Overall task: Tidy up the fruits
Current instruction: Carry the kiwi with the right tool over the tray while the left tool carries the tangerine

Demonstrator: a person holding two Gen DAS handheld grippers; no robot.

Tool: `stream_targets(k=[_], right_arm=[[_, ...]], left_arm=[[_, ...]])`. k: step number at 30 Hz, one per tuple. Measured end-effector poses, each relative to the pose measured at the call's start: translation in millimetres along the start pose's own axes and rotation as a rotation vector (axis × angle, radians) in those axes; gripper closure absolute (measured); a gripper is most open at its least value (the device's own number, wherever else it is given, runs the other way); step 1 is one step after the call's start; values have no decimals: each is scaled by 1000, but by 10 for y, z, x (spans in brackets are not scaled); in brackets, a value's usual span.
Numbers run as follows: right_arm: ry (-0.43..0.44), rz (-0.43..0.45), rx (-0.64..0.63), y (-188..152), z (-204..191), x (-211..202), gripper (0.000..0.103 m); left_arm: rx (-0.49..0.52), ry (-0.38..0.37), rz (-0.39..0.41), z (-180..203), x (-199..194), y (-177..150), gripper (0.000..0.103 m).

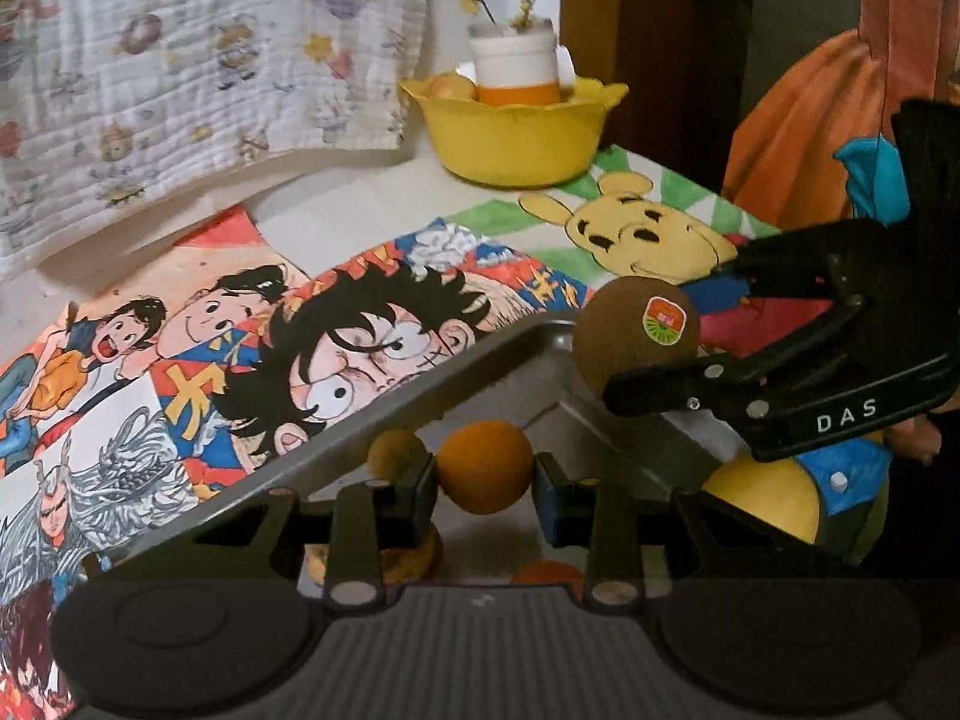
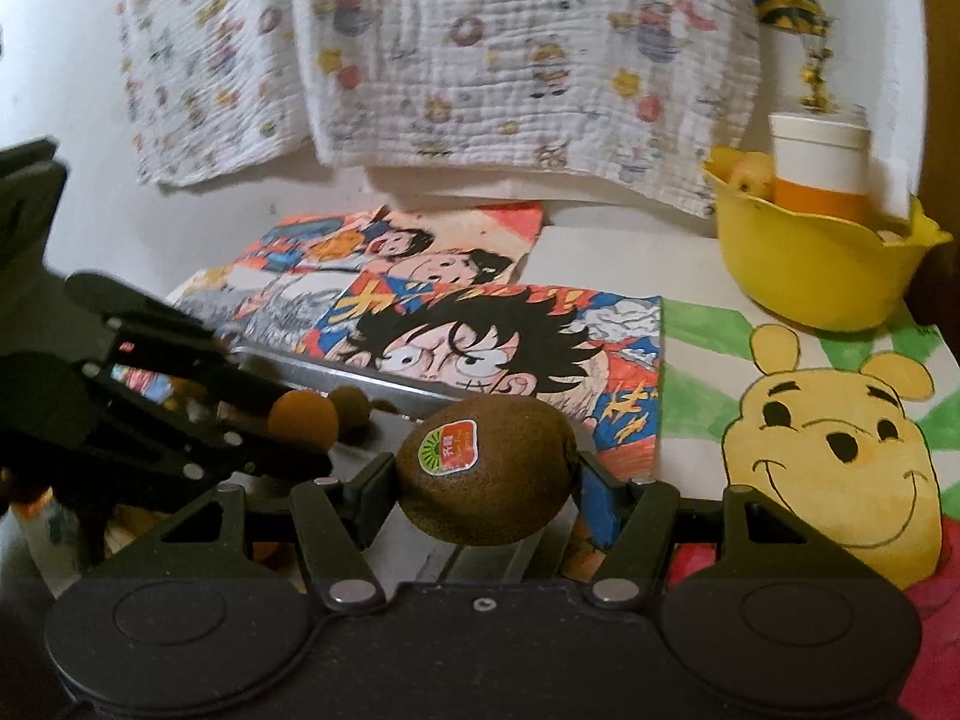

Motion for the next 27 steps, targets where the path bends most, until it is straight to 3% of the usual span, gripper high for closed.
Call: stream_targets(k=[10, 27], right_arm=[[34, -54, -184, 9, -110, 132, 38], [61, -114, -211, 17, -50, 247, 38]], left_arm=[[57, 35, -62, 70, 114, 1, 65], [101, 70, -94, 96, 132, -24, 64]])
Point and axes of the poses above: each gripper's, at about its wrist camera, not at the fingertips, and x roughly the way its jaws point, z to its right, y to its top, the point moved 6 cm from there along x, roughly the way its jaws point, and after that the axes turned 12 degrees about -x, right-handed, at the moved point
